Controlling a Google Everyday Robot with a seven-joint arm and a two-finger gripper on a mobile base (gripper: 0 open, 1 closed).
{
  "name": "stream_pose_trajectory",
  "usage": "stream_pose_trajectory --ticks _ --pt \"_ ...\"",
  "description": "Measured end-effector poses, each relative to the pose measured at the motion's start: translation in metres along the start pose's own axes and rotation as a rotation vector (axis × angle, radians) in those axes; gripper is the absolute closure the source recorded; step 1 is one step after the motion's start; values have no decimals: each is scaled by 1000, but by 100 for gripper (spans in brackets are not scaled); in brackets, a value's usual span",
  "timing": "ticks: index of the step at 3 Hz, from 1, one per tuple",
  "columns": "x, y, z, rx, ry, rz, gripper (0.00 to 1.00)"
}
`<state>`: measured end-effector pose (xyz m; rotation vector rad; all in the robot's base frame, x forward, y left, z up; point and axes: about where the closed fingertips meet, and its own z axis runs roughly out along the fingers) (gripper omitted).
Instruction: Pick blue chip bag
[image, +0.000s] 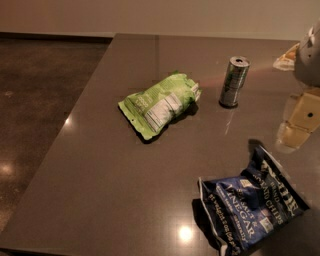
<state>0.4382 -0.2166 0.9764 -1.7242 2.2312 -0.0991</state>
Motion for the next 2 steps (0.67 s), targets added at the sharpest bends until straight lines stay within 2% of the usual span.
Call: stream_pose_trajectory --ticks 2 --pt "0 0 0 -1 -2 -1 0"
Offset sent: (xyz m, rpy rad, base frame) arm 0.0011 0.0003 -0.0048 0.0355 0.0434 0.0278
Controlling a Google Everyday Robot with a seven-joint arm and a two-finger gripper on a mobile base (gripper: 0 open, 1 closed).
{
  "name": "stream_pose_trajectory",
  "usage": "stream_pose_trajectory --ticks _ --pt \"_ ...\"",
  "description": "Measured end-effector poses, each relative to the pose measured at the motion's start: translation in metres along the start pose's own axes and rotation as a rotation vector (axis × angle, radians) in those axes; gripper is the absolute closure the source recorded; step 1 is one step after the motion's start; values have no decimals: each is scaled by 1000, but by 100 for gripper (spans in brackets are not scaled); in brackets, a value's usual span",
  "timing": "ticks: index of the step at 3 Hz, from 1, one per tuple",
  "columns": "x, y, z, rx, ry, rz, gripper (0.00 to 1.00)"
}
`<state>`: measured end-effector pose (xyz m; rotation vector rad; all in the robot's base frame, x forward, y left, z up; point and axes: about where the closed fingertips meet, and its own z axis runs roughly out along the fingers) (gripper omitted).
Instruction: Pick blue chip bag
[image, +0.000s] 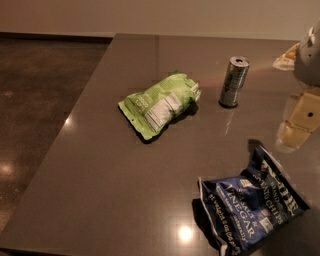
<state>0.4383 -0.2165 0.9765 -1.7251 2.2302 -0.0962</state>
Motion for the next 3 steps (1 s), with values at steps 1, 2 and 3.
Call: stream_pose_trajectory --ticks 1,2,3 --pt "0 12 6 -30 -22 -47 0" --pt "6 36 17 -71 -41 -137 0" --pt "10 61 30 -101 -65 -239 0"
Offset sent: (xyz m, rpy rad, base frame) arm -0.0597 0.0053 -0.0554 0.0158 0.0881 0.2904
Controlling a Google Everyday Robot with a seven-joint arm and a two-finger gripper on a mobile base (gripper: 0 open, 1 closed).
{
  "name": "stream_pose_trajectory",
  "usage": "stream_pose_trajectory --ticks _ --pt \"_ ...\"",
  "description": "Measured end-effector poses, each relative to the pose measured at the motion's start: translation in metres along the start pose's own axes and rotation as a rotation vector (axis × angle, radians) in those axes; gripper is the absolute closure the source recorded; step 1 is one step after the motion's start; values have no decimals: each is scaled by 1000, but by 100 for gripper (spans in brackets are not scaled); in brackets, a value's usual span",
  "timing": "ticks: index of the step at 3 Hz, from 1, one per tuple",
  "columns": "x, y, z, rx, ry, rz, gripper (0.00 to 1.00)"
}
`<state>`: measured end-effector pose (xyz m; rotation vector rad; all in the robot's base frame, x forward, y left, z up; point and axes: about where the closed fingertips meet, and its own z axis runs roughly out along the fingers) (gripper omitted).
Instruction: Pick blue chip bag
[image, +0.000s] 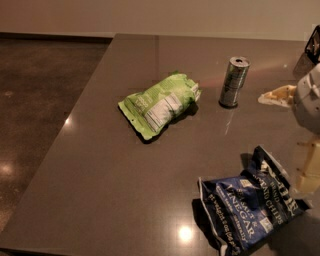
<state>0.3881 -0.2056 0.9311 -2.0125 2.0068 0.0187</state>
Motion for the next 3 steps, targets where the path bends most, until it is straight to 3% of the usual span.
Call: stream_pose_trajectory --ticks 3 --pt "-7 44 50 -92 -7 -255 0"
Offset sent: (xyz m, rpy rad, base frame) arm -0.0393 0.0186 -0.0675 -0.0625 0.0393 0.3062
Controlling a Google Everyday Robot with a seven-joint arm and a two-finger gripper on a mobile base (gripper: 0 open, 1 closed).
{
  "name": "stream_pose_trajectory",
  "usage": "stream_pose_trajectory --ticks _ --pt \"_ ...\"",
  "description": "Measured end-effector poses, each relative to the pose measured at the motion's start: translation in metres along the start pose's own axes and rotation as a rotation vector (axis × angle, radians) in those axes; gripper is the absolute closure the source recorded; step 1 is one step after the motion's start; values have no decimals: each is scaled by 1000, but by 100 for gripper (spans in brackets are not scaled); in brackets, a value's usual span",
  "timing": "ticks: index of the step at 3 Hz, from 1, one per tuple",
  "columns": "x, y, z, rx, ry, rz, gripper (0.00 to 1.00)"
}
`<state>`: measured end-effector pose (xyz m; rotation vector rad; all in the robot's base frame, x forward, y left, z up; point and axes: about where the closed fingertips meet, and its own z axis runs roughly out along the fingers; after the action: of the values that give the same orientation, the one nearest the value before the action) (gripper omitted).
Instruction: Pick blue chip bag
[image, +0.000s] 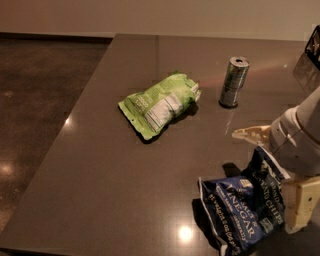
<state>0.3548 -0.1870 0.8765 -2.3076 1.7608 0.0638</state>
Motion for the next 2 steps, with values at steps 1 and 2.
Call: stream_pose_trajectory --ticks 1,2 --pt "-4 7 12 -40 4 -51 15" --pt "-5 7 16 -62 12 -47 38"
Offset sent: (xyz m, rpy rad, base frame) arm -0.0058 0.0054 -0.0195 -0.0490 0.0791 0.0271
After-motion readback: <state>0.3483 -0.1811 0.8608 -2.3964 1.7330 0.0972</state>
